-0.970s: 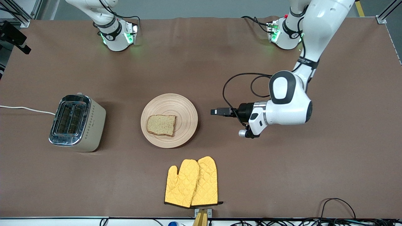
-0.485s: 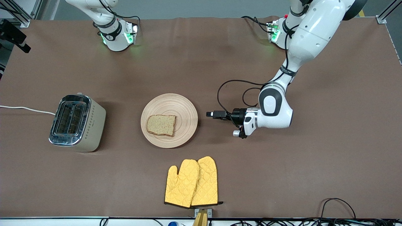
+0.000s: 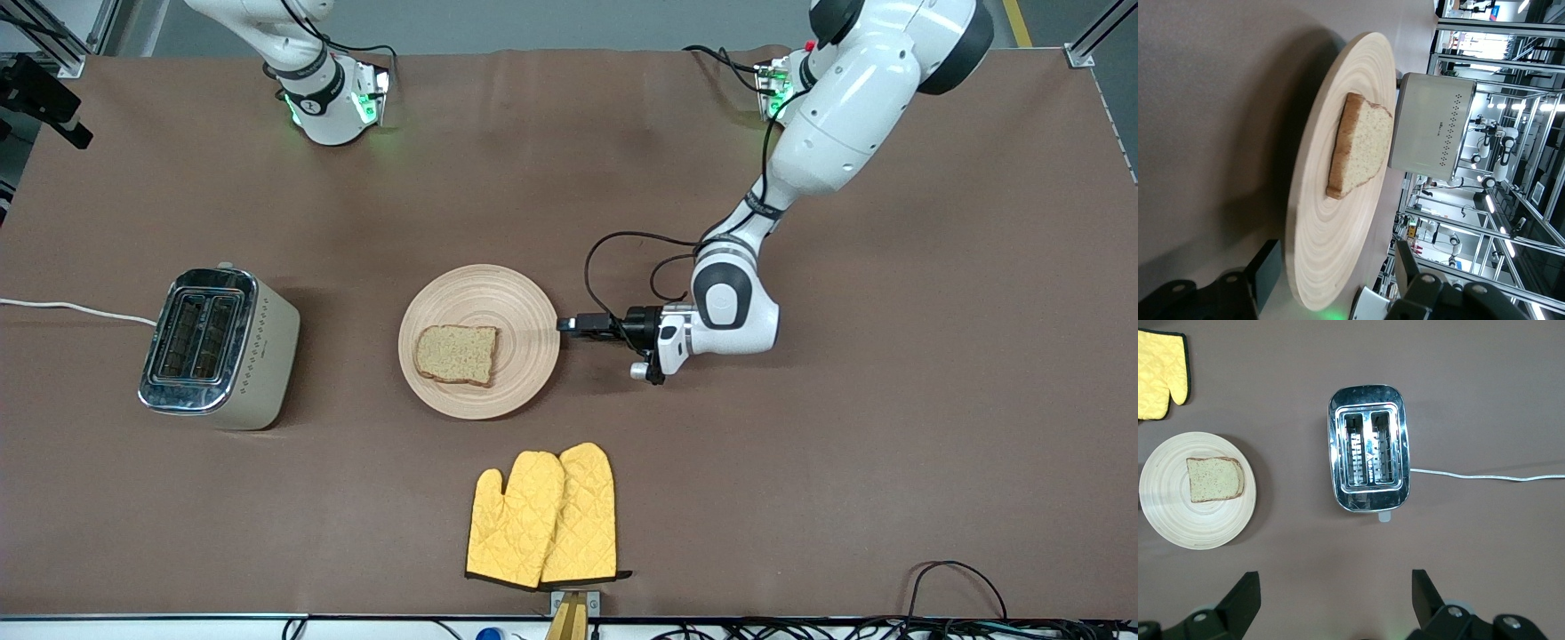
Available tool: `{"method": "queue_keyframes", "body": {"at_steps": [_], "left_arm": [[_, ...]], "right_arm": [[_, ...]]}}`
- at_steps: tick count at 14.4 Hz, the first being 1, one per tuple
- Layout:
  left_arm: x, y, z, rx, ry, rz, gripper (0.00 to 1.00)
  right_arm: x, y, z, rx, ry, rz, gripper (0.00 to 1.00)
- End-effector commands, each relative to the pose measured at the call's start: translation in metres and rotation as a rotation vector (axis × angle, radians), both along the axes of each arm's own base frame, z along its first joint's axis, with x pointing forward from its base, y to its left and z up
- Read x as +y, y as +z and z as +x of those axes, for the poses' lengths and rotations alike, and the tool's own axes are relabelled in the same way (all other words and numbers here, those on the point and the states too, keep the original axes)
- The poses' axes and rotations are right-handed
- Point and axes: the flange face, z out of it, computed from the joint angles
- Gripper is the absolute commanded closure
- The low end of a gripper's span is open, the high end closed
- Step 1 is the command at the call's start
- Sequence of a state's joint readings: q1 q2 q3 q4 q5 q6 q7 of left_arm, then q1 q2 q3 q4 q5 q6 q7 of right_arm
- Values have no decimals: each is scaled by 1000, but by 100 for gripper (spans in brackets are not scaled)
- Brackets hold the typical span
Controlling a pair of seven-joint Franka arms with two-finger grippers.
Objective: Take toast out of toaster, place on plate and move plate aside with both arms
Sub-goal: 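Move the left gripper to the plate rim and grasp it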
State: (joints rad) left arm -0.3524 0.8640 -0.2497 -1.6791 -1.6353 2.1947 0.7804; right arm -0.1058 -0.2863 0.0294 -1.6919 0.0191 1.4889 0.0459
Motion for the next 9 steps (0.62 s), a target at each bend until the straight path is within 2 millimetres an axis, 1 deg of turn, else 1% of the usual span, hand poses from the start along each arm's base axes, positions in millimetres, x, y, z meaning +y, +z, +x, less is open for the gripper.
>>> {"method": "queue_keyframes", "body": {"at_steps": [1,3,4,5,6,9], "left_arm": [[-19,-15,-2,-5,19,-11,26],[-19,-16,1,-15,29,2,27],[-19,-19,2,-13,31,1,30],[-20,-19,5,-16,35,-3,33],[-20,-23,4,-11,37,-2,38],[-22,-28,2,-10,37,10,50]], "right_arm": [[9,1,3,2,32,-2,0],[12,1,4,-1,36,-2,0],[17,2,4,-2,49,-7,0],[21,2,4,0,60,-13,0],[23,2,3,1,65,-14,0],[23,3,4,-2,63,-14,0]]}}
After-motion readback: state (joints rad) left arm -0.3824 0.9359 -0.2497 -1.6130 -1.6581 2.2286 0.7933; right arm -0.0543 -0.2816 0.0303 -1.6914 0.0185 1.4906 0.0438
